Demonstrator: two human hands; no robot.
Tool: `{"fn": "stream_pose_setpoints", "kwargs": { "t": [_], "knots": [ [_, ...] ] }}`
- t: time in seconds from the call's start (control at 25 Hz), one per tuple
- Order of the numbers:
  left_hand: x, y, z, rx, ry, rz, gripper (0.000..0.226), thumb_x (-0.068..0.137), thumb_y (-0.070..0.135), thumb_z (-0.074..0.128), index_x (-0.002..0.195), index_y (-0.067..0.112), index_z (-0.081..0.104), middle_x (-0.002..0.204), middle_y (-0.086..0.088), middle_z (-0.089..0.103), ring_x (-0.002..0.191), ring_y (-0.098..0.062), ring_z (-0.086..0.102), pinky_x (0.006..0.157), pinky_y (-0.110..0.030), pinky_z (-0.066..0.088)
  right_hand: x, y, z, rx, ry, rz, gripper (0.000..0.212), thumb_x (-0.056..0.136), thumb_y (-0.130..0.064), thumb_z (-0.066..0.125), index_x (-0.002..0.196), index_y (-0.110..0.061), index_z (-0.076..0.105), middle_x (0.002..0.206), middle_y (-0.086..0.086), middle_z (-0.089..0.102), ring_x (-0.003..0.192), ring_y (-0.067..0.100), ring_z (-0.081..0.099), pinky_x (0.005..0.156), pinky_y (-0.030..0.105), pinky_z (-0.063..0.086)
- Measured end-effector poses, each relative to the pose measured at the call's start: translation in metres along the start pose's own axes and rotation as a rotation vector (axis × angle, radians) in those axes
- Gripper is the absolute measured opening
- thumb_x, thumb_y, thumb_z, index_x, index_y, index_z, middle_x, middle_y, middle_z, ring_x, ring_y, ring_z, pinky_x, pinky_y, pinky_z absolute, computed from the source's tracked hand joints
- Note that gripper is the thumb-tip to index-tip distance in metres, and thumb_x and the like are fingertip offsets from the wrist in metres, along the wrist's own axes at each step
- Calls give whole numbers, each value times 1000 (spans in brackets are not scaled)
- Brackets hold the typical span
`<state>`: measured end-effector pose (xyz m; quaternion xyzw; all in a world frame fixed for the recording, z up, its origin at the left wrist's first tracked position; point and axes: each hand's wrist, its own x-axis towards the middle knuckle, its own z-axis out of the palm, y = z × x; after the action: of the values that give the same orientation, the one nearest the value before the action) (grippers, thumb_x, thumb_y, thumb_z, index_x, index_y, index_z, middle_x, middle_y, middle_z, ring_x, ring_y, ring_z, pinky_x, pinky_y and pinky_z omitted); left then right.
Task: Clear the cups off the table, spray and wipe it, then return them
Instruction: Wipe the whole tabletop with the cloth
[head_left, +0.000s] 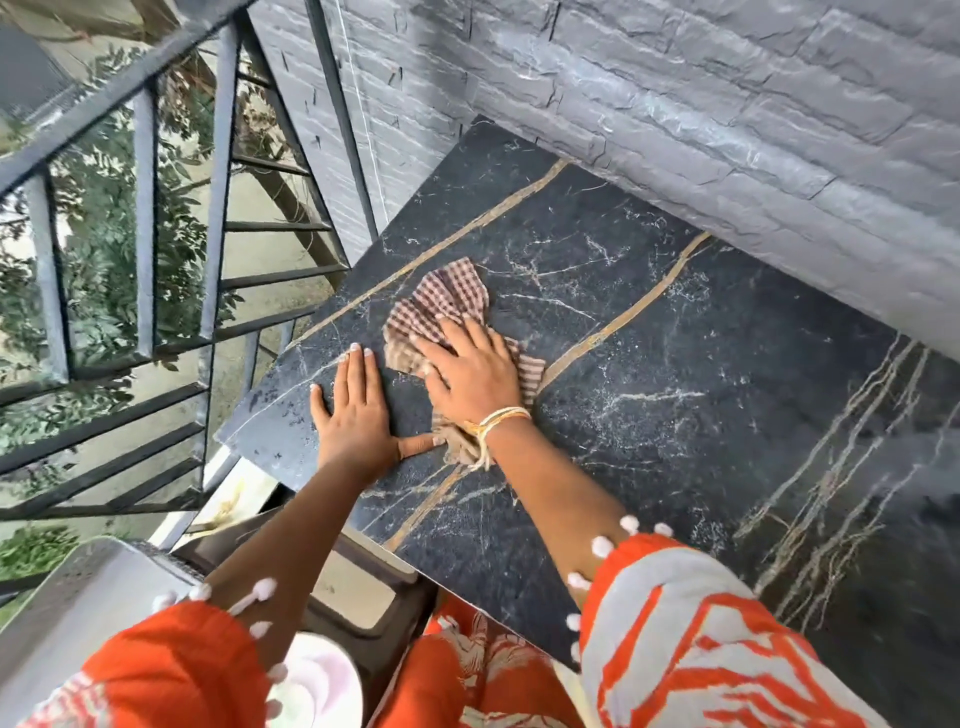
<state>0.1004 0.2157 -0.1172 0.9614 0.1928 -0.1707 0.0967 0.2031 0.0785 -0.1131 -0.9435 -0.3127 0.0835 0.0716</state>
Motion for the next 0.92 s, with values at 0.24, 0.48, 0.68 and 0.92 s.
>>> {"fn": "stream_pose_setpoints", "kwargs": {
  "t": [0.24,0.48,0.68,0.92],
  "knots": [
    [-1,4,-7,-39,-9,23,143,44,97,30,153,14,-10,161,-9,-12,149,-25,-8,116,-60,0,-88,121,-4,-46,102,604,49,92,-43,35,141,-39,40,152,3,36,139,31,32,114,51,23],
    [-32,53,5,-68,0,289,129,52,95,39,153,20,12,159,-14,4,148,-29,4,113,-64,10,-161,151,-5,64,231,1052,58,82,-41,33,136,-29,52,148,10,42,132,39,38,108,55,30],
    [-86,120,38,-65,-65,382,131,48,92,32,154,20,8,161,-12,1,148,-27,3,115,-61,7,-135,89,-2,78,142,759,55,84,-39,45,138,-33,46,149,9,40,134,40,34,108,60,29],
    [-125,140,64,4,-51,319,136,48,95,30,154,18,-4,161,-9,-9,149,-25,-8,114,-59,1,-182,111,-5,-30,33,251,47,90,-42,40,136,-41,47,149,2,41,136,32,35,110,55,29]
  ]
}}
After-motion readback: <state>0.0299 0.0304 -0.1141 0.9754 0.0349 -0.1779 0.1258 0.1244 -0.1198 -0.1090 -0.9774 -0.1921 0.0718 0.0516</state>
